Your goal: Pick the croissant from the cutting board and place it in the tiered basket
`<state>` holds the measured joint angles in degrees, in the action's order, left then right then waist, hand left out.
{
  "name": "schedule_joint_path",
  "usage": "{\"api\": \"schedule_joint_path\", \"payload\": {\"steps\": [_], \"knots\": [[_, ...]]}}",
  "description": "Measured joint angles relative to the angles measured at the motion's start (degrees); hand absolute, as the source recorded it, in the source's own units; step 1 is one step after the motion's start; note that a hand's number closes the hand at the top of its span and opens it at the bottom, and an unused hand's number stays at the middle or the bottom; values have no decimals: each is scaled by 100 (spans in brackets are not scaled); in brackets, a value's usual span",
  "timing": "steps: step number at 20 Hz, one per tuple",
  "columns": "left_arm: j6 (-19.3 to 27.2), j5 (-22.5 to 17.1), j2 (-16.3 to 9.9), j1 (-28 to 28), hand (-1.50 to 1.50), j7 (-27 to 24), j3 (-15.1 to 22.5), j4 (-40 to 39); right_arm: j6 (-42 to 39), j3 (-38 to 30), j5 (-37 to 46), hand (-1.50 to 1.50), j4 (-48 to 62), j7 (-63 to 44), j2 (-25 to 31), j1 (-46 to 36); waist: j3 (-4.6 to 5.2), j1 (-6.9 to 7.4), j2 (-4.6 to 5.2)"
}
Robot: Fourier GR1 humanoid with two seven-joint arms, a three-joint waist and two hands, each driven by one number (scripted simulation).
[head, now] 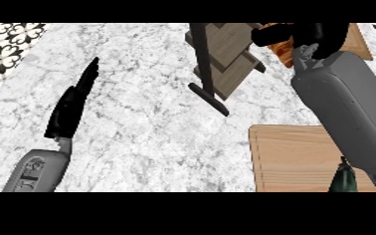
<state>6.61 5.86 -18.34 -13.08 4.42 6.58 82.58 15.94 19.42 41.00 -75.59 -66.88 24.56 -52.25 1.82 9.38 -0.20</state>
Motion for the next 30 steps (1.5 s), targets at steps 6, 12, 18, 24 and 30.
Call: {"api": "schedule_joint_path", "payload": {"steps": [6, 12, 18, 24, 30], "knots": [[-17, 34, 24, -99, 0, 51, 48, -54, -291, -114, 1074, 150, 829, -198, 71, -1155, 1, 24, -12], [-16, 52, 56, -194, 0, 83, 61, -132, -661, -299, 1790, 150, 1720, -398, -240, -2288, -30, 29, 11], [16, 51, 70, -260, 0, 84, 17, -178, -1042, -617, 2389, 150, 2768, -448, -684, -3363, -68, -30, 51], [69, 44, 66, -188, 0, 30, -59, -234, -1560, -814, 2982, 150, 3926, -452, -930, -4165, -87, -194, 61], [145, 35, 40, -89, 0, 0, -168, -257, -2183, -974, 3422, 150, 4980, -452, -1034, -4840, -109, -388, 24]]}}
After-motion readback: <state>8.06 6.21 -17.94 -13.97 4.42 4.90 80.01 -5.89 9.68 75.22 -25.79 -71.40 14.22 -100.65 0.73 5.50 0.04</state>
